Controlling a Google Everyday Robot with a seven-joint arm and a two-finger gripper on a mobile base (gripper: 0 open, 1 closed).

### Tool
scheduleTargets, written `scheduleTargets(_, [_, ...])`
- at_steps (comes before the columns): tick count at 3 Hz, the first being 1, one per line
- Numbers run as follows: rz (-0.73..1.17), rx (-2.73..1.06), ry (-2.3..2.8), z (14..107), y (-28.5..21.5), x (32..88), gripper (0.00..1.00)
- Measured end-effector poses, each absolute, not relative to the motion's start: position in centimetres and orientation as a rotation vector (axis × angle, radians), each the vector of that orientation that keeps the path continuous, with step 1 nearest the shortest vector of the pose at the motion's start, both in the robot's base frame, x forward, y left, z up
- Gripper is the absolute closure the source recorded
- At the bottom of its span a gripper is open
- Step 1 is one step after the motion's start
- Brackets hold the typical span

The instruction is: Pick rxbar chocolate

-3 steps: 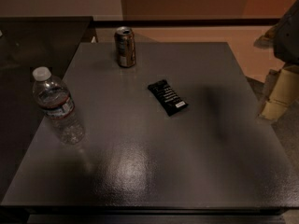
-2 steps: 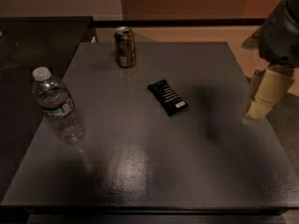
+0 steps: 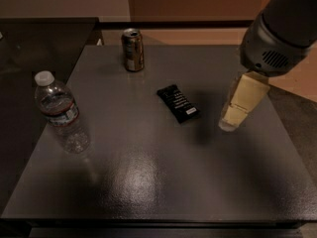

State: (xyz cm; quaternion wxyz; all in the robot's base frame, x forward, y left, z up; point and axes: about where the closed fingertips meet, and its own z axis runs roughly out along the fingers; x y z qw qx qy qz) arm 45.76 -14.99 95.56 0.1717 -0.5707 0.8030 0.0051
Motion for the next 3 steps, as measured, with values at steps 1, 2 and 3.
scheduleTargets(1, [0.004, -1.463, 2.366, 93.9, -13.1, 47.6, 0.00])
scheduleTargets(2, [-0.007, -1.299, 2.464, 92.5, -12.1, 49.6, 0.00])
scheduleTargets(3, [-0.004, -1.138, 2.565, 91.1, -11.1, 51.3, 0.00])
